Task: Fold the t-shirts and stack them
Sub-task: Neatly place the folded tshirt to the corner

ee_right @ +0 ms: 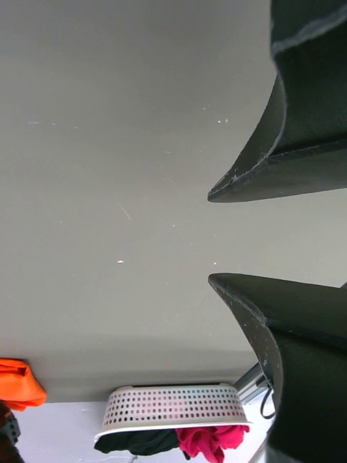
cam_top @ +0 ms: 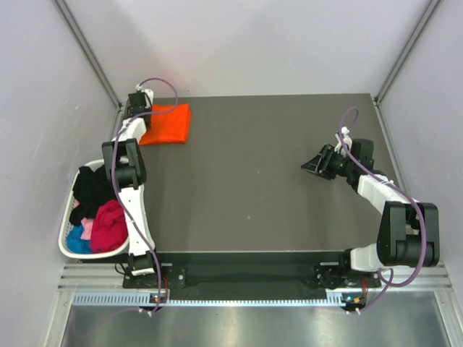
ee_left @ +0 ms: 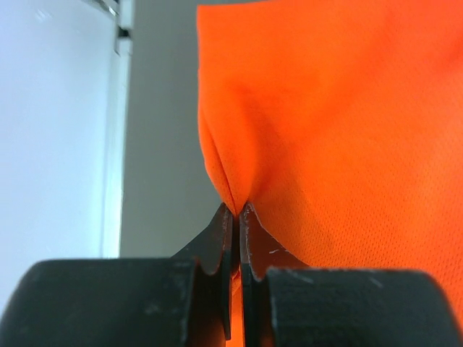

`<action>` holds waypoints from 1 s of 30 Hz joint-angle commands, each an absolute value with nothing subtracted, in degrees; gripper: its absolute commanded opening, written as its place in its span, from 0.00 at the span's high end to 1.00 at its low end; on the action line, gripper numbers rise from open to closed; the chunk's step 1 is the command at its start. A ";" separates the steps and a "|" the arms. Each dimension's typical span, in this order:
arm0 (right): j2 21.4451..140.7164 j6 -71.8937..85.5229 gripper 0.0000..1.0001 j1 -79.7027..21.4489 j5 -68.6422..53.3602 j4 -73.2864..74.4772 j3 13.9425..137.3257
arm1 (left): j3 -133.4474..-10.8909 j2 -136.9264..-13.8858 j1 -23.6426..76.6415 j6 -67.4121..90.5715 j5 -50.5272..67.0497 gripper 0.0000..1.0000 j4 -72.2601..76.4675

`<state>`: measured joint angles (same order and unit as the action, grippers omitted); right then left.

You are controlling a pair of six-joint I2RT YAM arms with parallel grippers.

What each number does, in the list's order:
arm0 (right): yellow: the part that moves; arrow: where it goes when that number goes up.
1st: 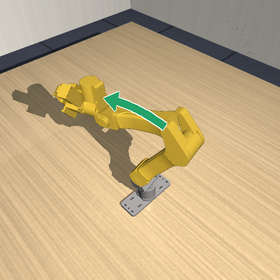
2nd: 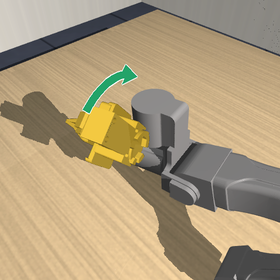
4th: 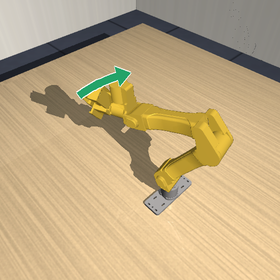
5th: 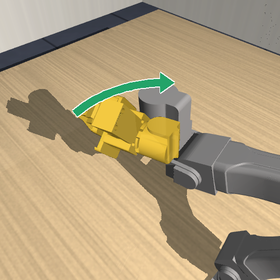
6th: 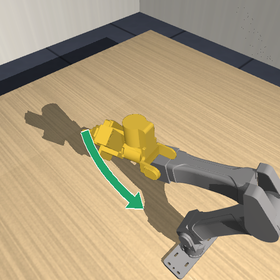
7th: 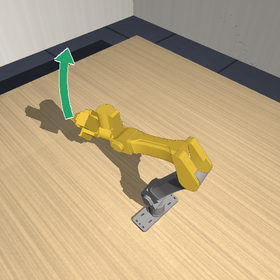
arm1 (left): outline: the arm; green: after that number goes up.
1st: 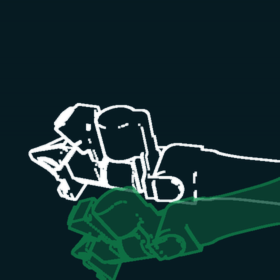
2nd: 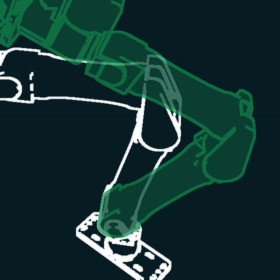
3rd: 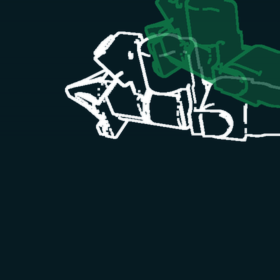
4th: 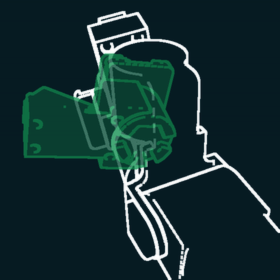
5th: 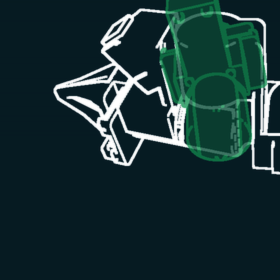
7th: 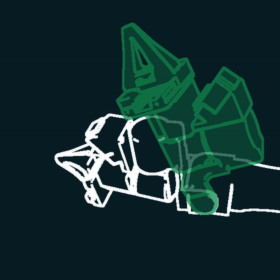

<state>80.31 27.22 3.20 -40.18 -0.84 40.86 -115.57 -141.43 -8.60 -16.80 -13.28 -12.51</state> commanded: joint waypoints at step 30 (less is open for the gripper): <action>78.14 26.45 0.53 0.44 -37.19 2.02 45.17 | -112.68 -129.93 -11.00 -11.08 -22.32 0.39 3.53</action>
